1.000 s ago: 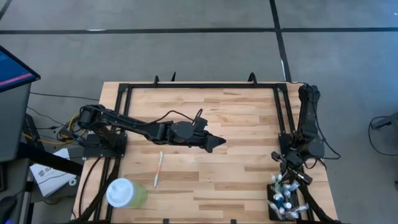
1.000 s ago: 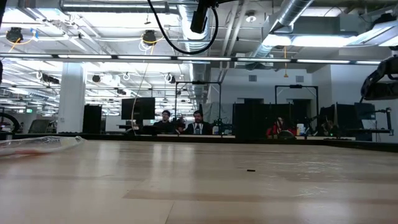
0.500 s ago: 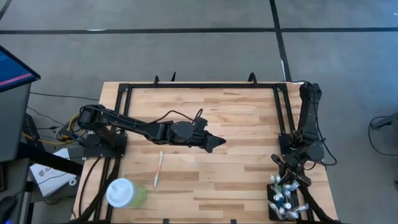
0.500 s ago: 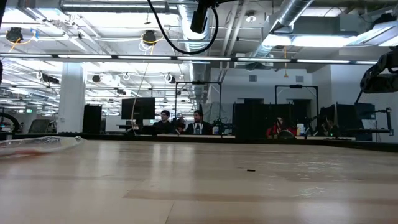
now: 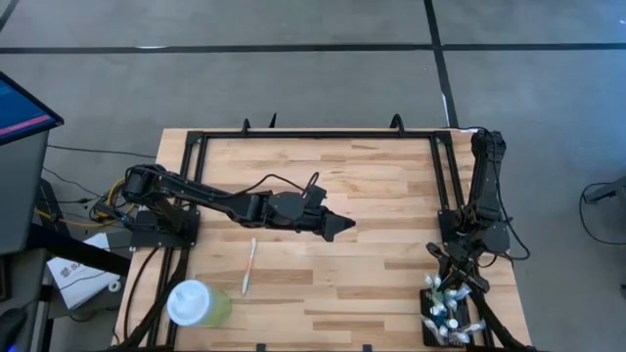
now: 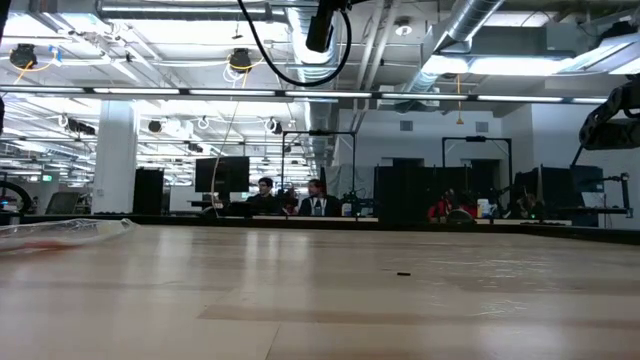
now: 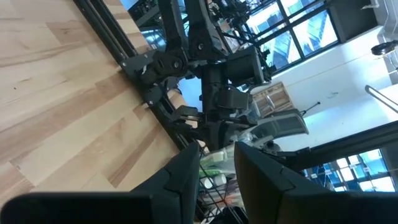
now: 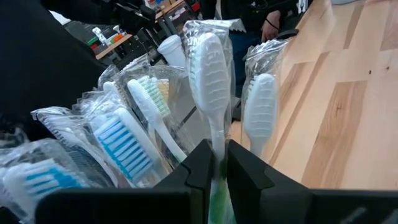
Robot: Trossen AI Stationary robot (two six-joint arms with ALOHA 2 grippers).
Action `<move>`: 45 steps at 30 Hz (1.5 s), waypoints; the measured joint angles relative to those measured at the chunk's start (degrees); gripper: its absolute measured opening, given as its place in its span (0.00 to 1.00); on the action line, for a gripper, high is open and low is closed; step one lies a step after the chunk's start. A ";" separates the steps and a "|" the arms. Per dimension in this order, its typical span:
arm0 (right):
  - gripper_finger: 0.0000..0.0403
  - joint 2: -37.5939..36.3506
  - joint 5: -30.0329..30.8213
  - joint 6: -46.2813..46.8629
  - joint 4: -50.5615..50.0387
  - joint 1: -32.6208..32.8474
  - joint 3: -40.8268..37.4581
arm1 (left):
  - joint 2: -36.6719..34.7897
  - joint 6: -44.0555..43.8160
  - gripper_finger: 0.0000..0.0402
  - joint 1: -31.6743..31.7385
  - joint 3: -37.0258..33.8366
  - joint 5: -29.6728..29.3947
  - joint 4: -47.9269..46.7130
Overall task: Pick & Place toothbrushing station
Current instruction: Put the green toothbrush into the black organizer, then put the orange toothbrush into the black organizer
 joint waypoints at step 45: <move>0.48 -0.07 0.44 -9.84 17.90 -2.34 -0.17 | 0.00 -0.29 0.24 0.00 0.00 0.00 0.02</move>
